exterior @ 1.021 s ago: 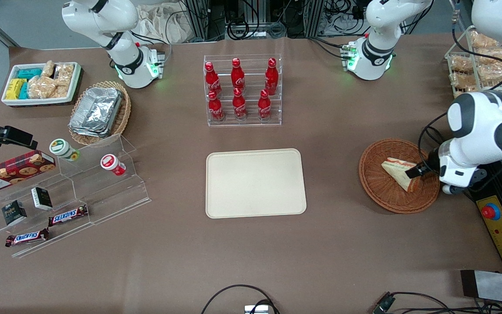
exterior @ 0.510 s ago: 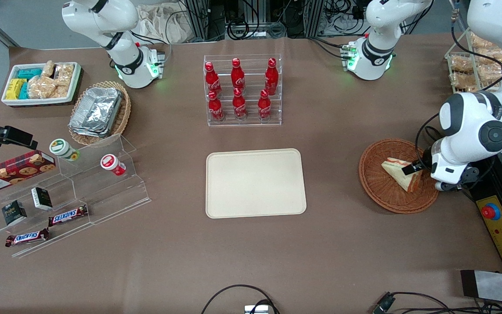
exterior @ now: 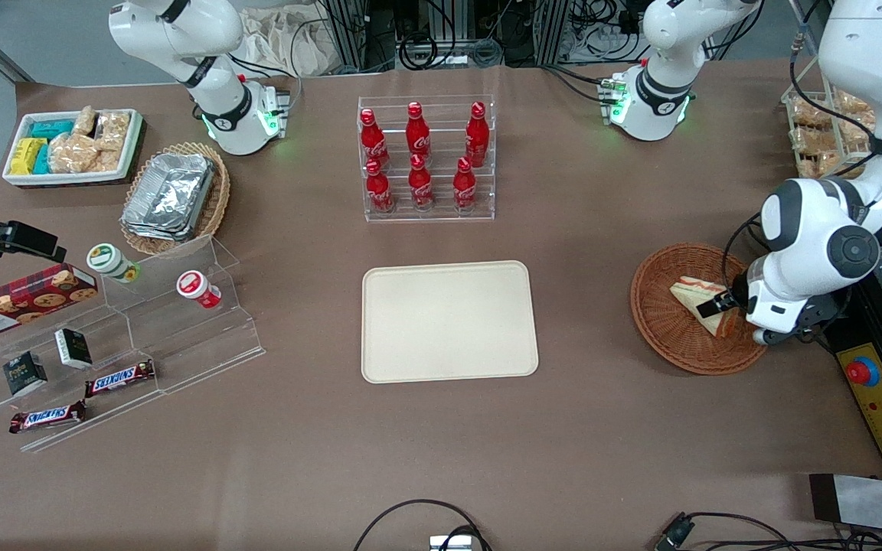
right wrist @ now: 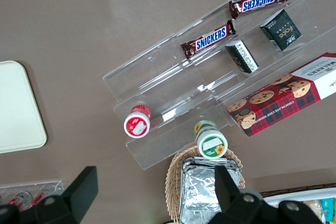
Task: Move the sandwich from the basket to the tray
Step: 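Close the left gripper on the sandwich's crust edge, then lift the sandwich and carry it over the beige tray, then lower the sandwich onto the tray and open the left gripper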
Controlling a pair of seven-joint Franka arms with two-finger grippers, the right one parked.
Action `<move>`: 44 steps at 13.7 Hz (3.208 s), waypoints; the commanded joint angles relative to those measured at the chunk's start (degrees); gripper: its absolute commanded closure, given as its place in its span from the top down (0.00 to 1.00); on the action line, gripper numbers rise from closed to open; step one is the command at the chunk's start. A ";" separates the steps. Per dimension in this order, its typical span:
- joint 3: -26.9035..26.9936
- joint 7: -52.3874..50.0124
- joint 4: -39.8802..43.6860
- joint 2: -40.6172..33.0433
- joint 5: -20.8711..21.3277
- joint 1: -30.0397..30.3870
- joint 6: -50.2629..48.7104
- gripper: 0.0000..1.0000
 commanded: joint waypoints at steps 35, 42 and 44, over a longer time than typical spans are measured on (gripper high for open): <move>-12.19 -13.76 36.38 27.49 4.78 -32.23 -21.82 1.00; -12.63 -13.66 36.83 19.25 4.52 -28.11 -38.33 1.00; -12.72 -13.49 29.93 10.48 3.12 -24.78 -38.53 1.00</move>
